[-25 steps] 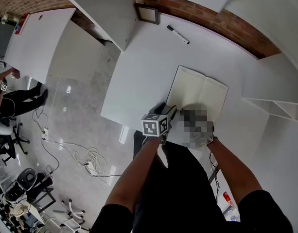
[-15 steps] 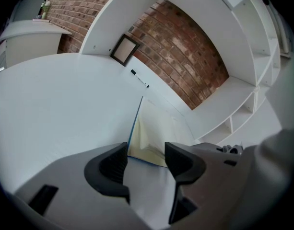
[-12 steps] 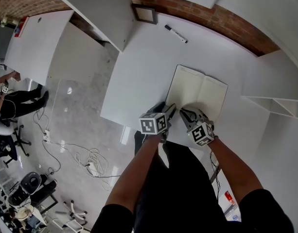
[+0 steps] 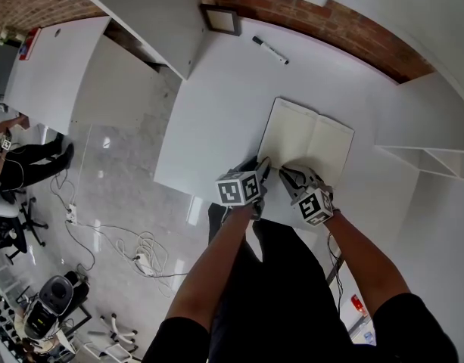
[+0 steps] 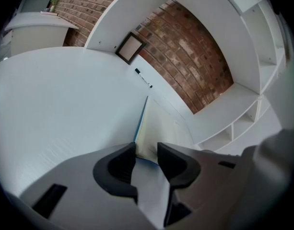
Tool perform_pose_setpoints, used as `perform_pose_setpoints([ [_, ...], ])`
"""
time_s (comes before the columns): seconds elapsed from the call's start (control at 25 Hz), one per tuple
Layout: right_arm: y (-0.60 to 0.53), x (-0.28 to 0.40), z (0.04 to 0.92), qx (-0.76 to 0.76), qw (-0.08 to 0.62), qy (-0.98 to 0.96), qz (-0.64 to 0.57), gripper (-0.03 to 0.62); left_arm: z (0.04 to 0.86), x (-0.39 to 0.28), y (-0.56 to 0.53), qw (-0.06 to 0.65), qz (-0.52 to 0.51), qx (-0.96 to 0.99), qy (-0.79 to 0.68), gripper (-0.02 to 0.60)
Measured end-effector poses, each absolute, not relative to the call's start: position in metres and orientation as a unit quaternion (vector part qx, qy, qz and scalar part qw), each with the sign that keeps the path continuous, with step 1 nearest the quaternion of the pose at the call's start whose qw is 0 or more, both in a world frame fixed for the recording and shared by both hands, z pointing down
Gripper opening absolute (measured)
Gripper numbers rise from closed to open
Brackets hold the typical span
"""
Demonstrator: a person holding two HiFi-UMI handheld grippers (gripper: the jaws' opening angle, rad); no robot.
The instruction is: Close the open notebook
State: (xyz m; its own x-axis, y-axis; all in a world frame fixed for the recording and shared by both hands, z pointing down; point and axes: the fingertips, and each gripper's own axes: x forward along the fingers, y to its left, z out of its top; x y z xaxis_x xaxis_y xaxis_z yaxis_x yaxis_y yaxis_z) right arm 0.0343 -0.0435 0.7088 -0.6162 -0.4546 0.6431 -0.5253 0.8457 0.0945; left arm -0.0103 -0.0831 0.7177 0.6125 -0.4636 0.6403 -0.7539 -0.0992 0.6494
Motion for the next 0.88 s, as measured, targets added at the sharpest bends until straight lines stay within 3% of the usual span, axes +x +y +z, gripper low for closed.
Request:
perform_pose_setpoints([
  [0.2,-0.044,0.035,0.710,0.276,0.350,-0.894,0.055,0.038,0.716,-0.014,-0.083,0.525,0.127,0.728,-0.422,0.110],
  [0.32,-0.045,0.034,0.713,0.283,0.357,-0.888,0.067,0.140,0.712,-0.015,-0.081,0.523,0.121,0.731,-0.422,0.095],
  [0.44,-0.042,0.030,0.718,0.279,0.379,-0.881,0.054,0.194,0.707,-0.017,-0.082,0.514,0.116,0.735,-0.427,0.072],
  [0.88,-0.048,0.029,0.724,0.312,0.417,-0.853,0.036,0.199,0.691,-0.012,-0.083,0.502,0.098,0.750,-0.420,0.043],
])
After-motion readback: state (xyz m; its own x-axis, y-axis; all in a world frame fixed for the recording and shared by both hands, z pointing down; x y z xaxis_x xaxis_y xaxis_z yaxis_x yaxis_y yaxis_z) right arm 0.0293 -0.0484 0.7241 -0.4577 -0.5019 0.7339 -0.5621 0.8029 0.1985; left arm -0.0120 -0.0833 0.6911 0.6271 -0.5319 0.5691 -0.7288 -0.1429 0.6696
